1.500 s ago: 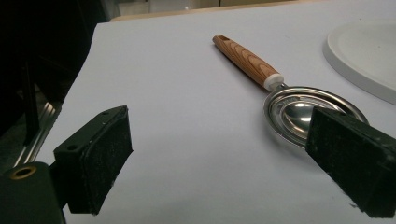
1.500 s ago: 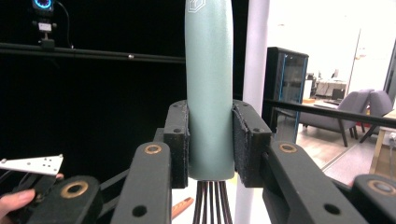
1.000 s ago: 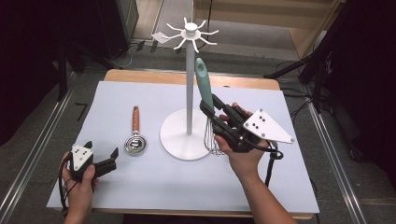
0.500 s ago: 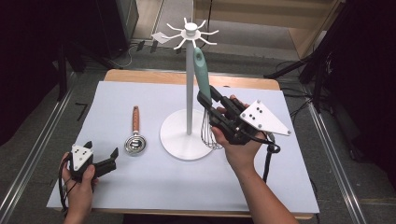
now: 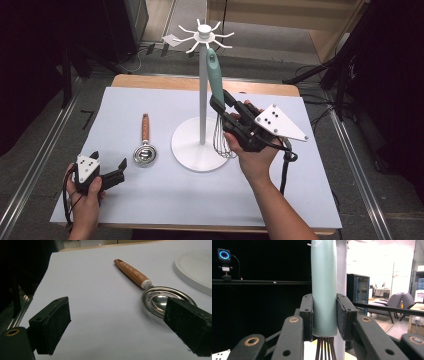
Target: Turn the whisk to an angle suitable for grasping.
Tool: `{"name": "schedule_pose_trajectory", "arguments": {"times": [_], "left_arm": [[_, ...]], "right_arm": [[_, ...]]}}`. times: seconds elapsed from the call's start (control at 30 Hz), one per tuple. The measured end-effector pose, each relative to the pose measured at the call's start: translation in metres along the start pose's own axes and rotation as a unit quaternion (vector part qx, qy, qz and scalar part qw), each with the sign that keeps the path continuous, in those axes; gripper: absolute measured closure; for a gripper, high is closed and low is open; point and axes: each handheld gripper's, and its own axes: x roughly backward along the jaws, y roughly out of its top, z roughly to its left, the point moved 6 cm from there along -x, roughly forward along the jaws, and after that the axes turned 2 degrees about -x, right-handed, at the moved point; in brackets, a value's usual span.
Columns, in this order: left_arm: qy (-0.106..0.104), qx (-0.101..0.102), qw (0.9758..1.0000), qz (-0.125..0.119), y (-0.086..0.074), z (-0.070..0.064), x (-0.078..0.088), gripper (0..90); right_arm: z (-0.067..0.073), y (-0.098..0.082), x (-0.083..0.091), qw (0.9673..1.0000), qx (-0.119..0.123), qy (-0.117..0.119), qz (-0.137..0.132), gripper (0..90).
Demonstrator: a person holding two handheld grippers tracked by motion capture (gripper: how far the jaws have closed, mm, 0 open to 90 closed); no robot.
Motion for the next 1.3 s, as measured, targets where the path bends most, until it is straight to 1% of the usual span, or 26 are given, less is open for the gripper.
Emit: {"name": "schedule_pose_trajectory", "arguments": {"times": [0.13, 0.27, 0.33, 0.53, 0.63, 0.67, 0.73, 0.77, 0.9, 0.93, 0.97, 1.07, 1.27, 1.3], "left_arm": [[0.000, 0.000, 1.0000, 0.001, 0.000, 0.000, 0.000, 7.7], [0.000, 0.000, 1.0000, 0.001, 0.000, 0.000, 0.000, 7.7], [0.000, 0.000, 1.0000, 0.001, 0.000, 0.000, 0.000, 7.7], [0.000, -0.001, 1.0000, 0.000, 0.000, 0.000, 0.000, 7.7], [0.000, 0.000, 1.0000, 0.000, 0.000, 0.000, 0.000, 7.7], [0.000, 0.000, 1.0000, 0.000, 0.000, 0.000, 0.000, 7.7], [0.000, 0.000, 1.0000, -0.001, 0.000, 0.000, 0.000, 7.7], [0.001, 0.000, 1.0000, 0.000, 0.000, 0.000, 0.000, 7.7], [0.001, 0.001, 1.0000, -0.001, 0.000, 0.000, 0.000, 7.7], [0.000, 0.001, 1.0000, 0.000, 0.000, 0.000, 0.000, 7.7], [0.000, 0.001, 1.0000, 0.000, 0.000, 0.000, 0.000, 7.7], [0.000, 0.001, 1.0000, 0.000, 0.000, 0.000, 0.000, 7.7], [0.000, 0.001, 1.0000, 0.000, 0.000, 0.000, 0.000, 7.7], [0.001, 0.000, 1.0000, 0.001, 0.000, -0.001, 0.000, 7.7]], "right_arm": [[0.000, -0.001, -0.002, 1.0000, -0.002, -0.002, 0.002, 71.2], [-0.002, -0.003, -0.006, 0.9999, -0.009, -0.003, 0.004, 71.2], [-0.003, -0.004, -0.008, 1.0000, -0.008, -0.004, 0.003, 71.1], [-0.004, -0.006, -0.009, 0.9999, 0.008, -0.011, 0.001, 70.8], [-0.004, -0.006, -0.008, 0.9999, 0.004, -0.010, 0.005, 70.5], [-0.004, -0.006, -0.008, 0.9999, 0.000, -0.006, 0.008, 69.6], [-0.005, -0.006, -0.007, 0.9999, 0.000, -0.005, 0.010, 68.7], [-0.006, -0.008, -0.006, 0.9999, -0.005, -0.007, 0.013, 64.4], [-0.007, -0.009, -0.004, 0.9998, -0.005, -0.004, 0.018, 65.6], [-0.008, -0.010, -0.004, 0.9999, -0.003, -0.003, 0.016, 65.4], [-0.007, -0.010, -0.002, 0.9998, -0.007, 0.001, 0.019, 64.7], [-0.008, -0.012, 0.000, 0.9998, -0.004, 0.001, 0.022, 63.8], [-0.013, -0.015, 0.007, 0.9997, -0.006, -0.005, 0.024, 62.5], [-0.016, -0.017, 0.011, 0.9996, -0.006, -0.010, 0.027, 61.2]]}}
